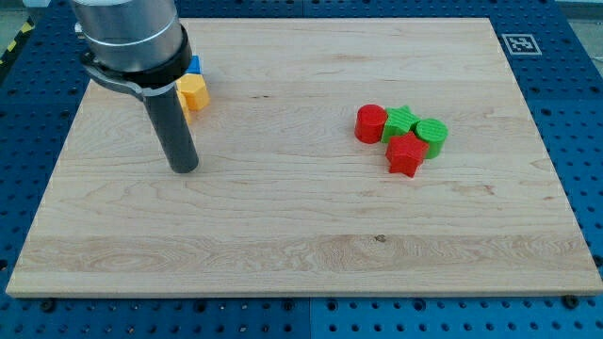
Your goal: Nudge the group of blocks right a bit
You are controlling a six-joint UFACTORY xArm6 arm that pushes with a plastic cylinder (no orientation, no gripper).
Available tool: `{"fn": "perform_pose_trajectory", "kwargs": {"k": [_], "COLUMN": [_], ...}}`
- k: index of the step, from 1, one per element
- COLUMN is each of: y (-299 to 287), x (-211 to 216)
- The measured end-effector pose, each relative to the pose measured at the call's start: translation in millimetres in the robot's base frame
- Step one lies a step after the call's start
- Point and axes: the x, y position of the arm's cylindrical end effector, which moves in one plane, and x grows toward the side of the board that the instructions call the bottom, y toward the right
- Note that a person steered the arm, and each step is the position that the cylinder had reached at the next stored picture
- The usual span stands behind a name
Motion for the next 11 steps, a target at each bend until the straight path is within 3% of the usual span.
{"fn": "perform_pose_trajectory", "kwargs": {"k": [2, 4, 6, 7, 9, 11], "y": [-44.7, -55.4, -102.1, -111.9, -108.5, -30.6], "x": [-3.8, -61.2, -73.1, -114.7, -135.7, -142.9]}}
